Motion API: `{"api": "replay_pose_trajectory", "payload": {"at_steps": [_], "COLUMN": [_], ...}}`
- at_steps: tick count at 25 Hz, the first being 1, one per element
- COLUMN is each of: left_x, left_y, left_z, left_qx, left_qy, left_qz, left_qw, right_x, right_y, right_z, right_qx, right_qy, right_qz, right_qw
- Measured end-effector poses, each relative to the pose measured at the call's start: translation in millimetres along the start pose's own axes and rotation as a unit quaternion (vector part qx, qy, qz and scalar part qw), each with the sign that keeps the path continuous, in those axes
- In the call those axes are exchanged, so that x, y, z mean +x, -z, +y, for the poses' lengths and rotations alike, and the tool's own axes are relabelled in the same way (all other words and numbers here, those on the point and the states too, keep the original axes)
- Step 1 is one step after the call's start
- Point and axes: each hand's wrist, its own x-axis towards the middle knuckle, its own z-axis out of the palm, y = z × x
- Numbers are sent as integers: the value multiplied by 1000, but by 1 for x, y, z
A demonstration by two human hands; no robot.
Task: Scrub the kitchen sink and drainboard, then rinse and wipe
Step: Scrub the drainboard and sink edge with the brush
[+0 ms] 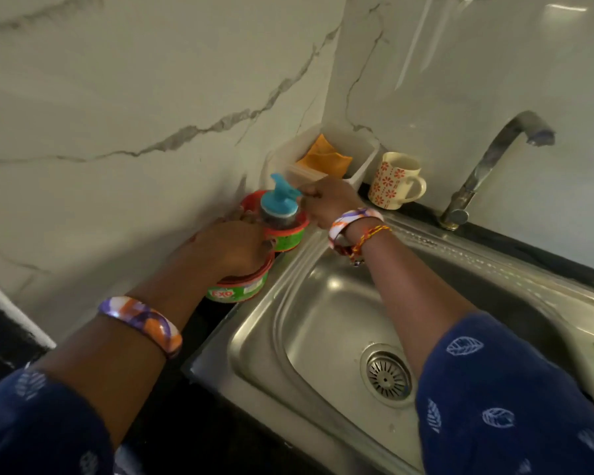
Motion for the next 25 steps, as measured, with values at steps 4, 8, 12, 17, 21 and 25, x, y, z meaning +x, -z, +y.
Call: {"api": "replay_pose_trajectory", "payload": {"at_steps": [4, 8, 12, 17, 21, 25], "left_x": [-42, -108, -175, -207, -208, -204], "left_y": [-7, -33, -68, -95, -109, -110], "left_z": [33, 82, 125, 138, 142, 139], "left_qx": [-76, -127, -176, -240, -220, -208], "left_qy": [13, 79, 191, 303, 314, 312], "left_qz": [144, 128, 101, 77, 146, 154], "left_qw": [987, 980, 961, 919, 912, 914], "right_x": [-65, -162, -268, -389, -430, -367], "right_y": [44, 89, 117, 170, 204, 139], "right_z": [24, 50, 100, 175, 193, 148], "right_qx": [204, 260, 151, 75, 65, 82], "right_qy": [-44, -79, -114, -257, -337, -201], "right_qz": [37, -93, -241, -248, -278, -233], "right_qw": [977, 958, 952, 931, 897, 948]}}
